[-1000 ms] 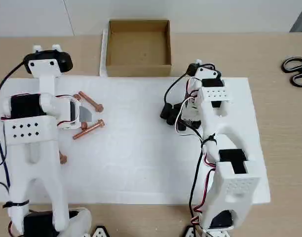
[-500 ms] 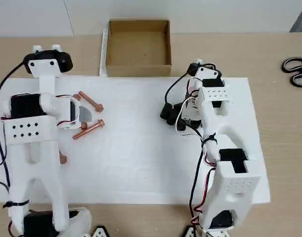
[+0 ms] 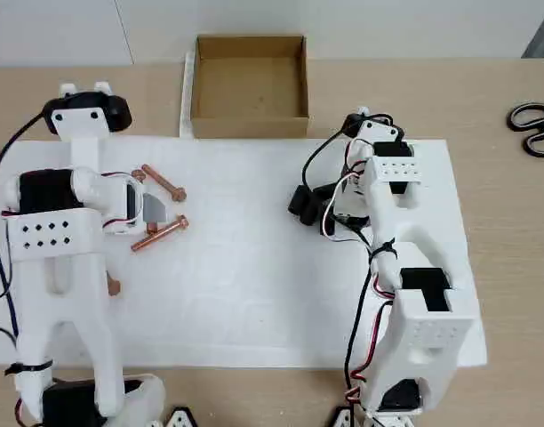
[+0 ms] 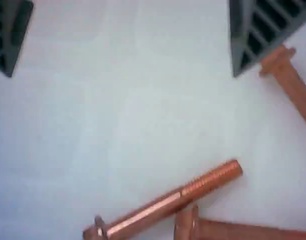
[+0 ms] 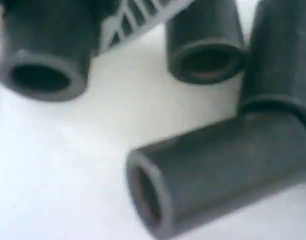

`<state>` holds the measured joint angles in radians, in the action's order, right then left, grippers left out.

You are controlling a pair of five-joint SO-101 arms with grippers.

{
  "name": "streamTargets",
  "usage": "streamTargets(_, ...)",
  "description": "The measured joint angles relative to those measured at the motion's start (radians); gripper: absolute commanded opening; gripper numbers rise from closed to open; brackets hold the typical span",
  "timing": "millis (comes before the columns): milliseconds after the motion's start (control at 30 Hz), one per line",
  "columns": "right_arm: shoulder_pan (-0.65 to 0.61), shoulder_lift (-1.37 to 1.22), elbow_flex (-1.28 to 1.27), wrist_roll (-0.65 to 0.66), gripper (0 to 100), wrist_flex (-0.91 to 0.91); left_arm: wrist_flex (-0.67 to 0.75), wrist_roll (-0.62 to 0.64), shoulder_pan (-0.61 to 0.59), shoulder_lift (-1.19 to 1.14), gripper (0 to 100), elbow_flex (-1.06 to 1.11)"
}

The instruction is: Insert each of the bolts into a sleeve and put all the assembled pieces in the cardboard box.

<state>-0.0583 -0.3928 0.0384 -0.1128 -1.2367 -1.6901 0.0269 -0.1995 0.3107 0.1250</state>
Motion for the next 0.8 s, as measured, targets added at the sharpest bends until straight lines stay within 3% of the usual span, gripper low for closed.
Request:
streamTargets(267,0.035,-0.002,0.112,0.193,0.3,-0.178,-0.037,-0.055,0.003,-0.029,26,-0.029)
streamTargets(667,0.041,-0.002,0.216,0.224,0.3,-0.311,-0.037,-0.058,0.002,-0.528,26,-0.342)
streamTargets(800,0.043,-0.002,0.216,0.244,0.3,-0.313,-0.034,-0.189,0.002,-0.658,26,-0.425)
